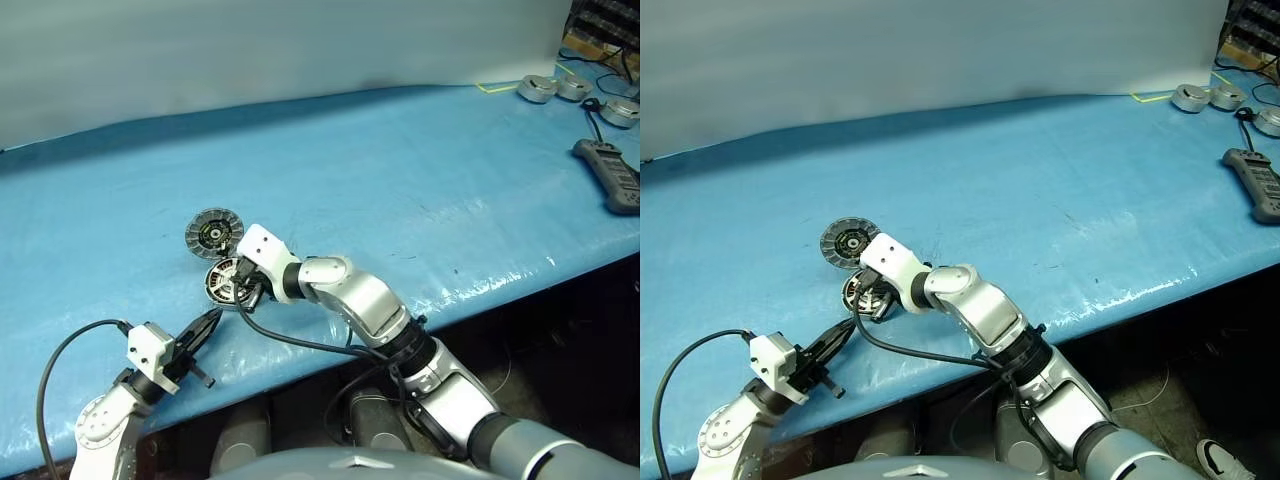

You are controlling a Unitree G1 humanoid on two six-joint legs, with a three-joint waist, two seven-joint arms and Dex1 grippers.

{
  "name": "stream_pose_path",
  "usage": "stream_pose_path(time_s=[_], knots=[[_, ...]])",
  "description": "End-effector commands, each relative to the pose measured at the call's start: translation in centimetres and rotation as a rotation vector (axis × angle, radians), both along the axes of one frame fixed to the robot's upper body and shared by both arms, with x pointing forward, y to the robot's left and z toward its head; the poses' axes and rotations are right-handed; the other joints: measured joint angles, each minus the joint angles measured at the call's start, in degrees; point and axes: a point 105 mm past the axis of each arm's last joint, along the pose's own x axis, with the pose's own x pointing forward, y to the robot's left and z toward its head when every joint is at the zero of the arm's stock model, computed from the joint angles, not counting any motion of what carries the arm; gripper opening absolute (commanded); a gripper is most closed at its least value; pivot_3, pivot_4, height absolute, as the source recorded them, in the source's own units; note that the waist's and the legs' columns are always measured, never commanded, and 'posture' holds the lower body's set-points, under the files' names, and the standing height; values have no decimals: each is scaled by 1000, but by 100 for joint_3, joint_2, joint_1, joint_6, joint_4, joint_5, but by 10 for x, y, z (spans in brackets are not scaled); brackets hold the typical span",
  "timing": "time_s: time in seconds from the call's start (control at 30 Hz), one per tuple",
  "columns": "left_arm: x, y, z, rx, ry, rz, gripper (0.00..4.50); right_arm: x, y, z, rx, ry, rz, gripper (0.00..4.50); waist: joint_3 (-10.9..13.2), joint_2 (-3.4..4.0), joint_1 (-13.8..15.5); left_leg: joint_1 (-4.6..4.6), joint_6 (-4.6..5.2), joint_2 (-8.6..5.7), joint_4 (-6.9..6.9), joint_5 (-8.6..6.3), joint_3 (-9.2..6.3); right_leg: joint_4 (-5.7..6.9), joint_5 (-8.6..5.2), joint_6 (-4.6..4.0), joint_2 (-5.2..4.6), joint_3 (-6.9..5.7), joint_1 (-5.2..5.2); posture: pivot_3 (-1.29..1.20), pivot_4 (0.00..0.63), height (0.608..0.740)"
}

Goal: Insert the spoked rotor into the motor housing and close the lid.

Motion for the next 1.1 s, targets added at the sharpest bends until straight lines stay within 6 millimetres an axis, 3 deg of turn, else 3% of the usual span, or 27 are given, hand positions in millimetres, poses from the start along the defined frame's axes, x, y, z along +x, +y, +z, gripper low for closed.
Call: stream_pose_path(time_s=[0.03, 0.5, 0.83, 0.9, 1.1], knots=[[-1, -2, 3, 0, -25, 1, 0, 5, 5, 5, 55, -34, -22, 39, 0, 0, 0, 0, 0, 0, 0, 0, 1, 0, 0, 0, 0, 0, 0, 0, 150, 740], [-2, -3, 2, 3, -18, 2, 0, -9, 22, -11, 31, -10, 19, 39, 0, 0, -13, 4, 0, 7, -1, 0, 1, 2, 0, 0, 8, 0, 0, 0, 150, 740], [-2, -4, 1, -1, -15, 1, 0, 4, 26, -9, -8, -40, -81, 39, -1, -2, 3, 5, 0, 8, 0, 0, 1, 3, -1, -1, 8, 1, 0, 0, 150, 740], [-2, -4, 1, -2, -15, 2, 0, 3, 25, -6, 0, -33, -83, 39, -2, -2, 8, 5, 0, 8, 0, 0, 1, 3, 0, -1, 8, 1, 1, 0, 150, 740], [-3, -4, 1, -8, -12, 0, 0, -17, 18, 32, 158, 1, 39, 39, -1, -1, 8, 0, 0, 8, 1, 0, 0, 1, 0, -1, 8, 1, -1, 0, 150, 740]])
